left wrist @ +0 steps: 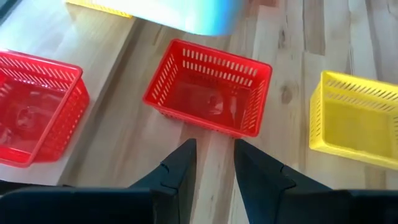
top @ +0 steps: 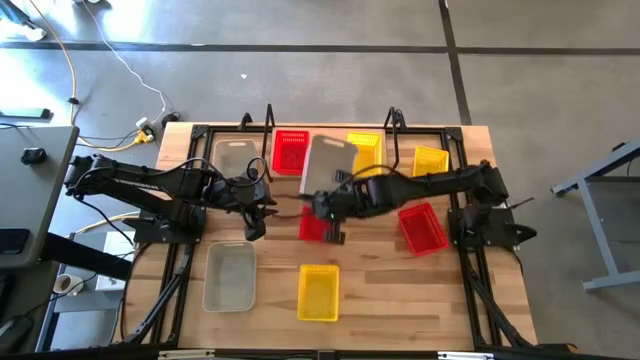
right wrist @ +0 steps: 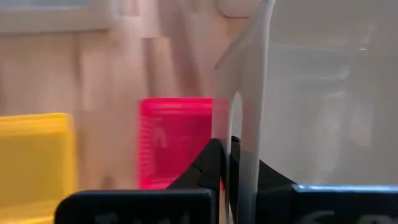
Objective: Stack baskets on shelf by color
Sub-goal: Put the bottom right gray bin on the shelf
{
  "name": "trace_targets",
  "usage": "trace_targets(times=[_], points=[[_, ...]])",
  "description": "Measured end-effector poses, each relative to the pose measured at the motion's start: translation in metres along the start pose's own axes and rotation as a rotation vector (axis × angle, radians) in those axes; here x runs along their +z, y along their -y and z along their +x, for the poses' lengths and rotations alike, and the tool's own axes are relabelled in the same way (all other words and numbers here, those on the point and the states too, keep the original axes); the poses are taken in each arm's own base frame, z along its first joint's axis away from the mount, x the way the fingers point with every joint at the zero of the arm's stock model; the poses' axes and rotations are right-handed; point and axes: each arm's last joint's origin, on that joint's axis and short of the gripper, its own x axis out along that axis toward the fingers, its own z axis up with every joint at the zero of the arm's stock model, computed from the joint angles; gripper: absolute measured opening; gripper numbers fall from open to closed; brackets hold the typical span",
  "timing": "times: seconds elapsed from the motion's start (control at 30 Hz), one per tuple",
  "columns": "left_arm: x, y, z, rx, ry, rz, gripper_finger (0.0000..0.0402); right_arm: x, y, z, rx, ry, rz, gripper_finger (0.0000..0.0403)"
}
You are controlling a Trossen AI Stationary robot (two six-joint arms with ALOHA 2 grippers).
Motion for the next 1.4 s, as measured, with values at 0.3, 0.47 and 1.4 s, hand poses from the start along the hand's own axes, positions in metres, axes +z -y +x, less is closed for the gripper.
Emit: trace_targets(times=[0.3, 0.47, 1.4], points=[[0.0, -0.002, 0.0, 0.051, 0.012, 0.008, 0.0097, 0.001, 0.059, 0.017, -0.073, -0.045, -0.133, 0.0], [0.001, -0.003, 0.0, 0.087, 0.02, 0.007, 0.0097, -0.002, 0.095, 0.024, -0.117, -0.075, -0.16, 0.0], [0.001, -0.006, 0.0, 0.205, 0.048, 0.006, 0.0097, -0.012, 0.12, 0.045, 0.012, -0.032, -0.081, 0.0]])
